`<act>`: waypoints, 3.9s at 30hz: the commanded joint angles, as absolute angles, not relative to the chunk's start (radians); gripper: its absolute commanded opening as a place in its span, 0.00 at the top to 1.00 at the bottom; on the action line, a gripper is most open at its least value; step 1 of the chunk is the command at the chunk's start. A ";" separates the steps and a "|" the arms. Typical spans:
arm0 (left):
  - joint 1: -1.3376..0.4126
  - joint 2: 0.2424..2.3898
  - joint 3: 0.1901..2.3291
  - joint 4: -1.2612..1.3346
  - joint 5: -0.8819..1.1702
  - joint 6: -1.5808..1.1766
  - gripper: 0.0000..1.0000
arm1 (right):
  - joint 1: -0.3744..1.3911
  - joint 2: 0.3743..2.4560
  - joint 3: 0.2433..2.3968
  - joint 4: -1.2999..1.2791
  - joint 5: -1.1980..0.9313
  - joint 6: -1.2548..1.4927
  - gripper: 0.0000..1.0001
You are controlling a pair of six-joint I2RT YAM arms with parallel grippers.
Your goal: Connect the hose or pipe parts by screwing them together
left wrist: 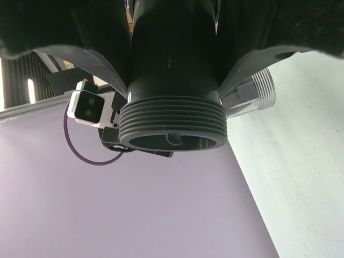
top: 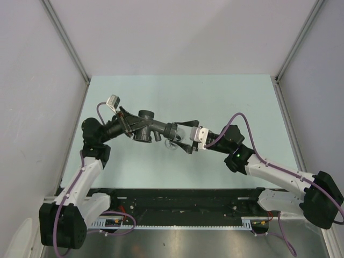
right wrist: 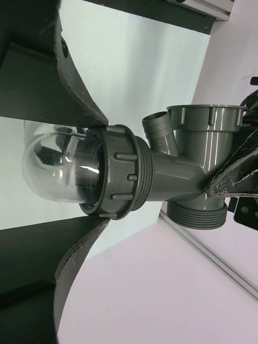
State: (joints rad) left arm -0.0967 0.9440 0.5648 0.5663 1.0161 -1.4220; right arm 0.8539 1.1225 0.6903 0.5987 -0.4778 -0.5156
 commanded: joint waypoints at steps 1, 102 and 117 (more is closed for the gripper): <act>-0.172 0.950 0.612 0.598 1.124 -1.359 1.00 | 0.851 1.137 0.727 0.680 -0.526 -0.465 1.00; -0.426 0.911 0.568 0.531 1.295 -0.014 1.00 | 0.522 1.313 0.775 1.192 -1.230 0.759 1.00; -0.547 0.810 0.661 0.074 1.059 0.523 1.00 | 0.494 1.445 0.790 1.523 -1.233 1.111 1.00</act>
